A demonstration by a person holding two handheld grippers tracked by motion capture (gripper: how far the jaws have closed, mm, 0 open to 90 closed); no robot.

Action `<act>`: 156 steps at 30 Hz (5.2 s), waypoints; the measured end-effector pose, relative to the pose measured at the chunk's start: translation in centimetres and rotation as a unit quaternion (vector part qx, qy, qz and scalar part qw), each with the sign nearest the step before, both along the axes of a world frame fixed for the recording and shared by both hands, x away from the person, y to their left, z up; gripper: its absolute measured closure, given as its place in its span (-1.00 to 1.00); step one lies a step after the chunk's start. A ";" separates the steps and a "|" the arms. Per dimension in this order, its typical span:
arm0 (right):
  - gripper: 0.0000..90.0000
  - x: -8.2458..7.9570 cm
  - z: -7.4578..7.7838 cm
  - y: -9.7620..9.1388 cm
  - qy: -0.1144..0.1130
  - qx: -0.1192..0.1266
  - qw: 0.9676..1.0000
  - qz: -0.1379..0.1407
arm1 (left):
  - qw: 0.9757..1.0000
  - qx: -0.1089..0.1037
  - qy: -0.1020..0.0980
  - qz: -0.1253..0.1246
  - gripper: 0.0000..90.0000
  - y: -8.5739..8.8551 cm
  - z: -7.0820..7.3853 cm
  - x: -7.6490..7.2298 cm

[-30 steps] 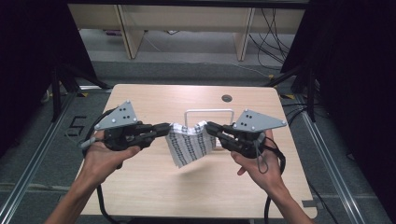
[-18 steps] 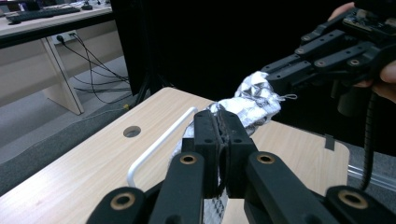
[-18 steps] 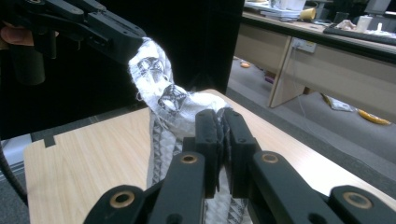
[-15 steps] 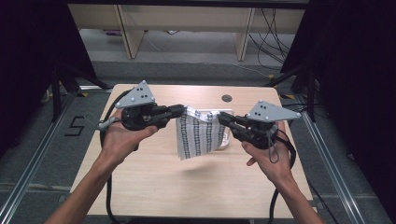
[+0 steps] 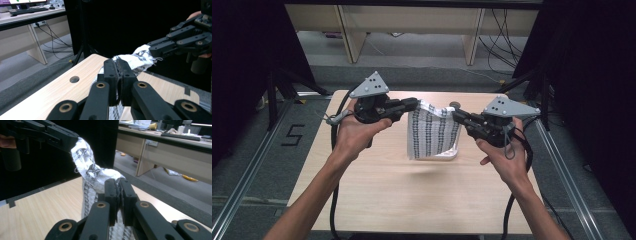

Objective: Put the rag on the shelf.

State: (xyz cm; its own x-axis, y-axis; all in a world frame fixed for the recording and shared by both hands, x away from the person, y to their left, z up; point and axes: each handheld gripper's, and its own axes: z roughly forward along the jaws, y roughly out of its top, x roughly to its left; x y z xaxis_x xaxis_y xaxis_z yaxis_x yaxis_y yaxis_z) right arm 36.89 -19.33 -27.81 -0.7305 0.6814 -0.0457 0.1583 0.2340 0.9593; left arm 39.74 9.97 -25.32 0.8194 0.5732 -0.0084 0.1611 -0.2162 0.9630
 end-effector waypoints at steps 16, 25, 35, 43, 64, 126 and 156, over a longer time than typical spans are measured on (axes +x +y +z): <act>0.91 3.7 0.4 0.0 0.010 -0.002 1.000 -0.025 | 0.999 -0.009 0.028 0.032 0.92 -1.0 0.0 4.4; 0.91 6.9 0.6 0.4 0.019 0.000 0.999 -0.049 | 0.997 -0.035 0.044 0.059 0.92 -1.6 -0.2 7.6; 0.90 10.7 -0.7 0.9 0.048 -0.005 0.996 -0.076 | 0.993 -0.048 0.078 0.076 0.91 -2.3 -2.2 11.0; 0.88 12.6 -2.0 1.1 0.068 -0.002 0.993 -0.094 | 0.990 -0.055 0.098 0.079 0.90 -2.7 -3.1 12.3; 0.67 14.9 -4.8 2.6 0.119 -0.043 0.984 -0.125 | 0.981 -0.056 0.157 0.102 0.61 -2.4 -7.3 14.4; -0.08 11.1 -4.0 0.0 0.135 -0.019 0.985 -0.105 | 0.989 0.009 0.134 0.068 -0.25 1.0 -6.5 8.7; -0.14 7.4 -3.6 0.1 0.104 -0.039 0.991 -0.069 | 0.991 0.018 0.125 0.045 -0.38 2.7 -8.0 4.5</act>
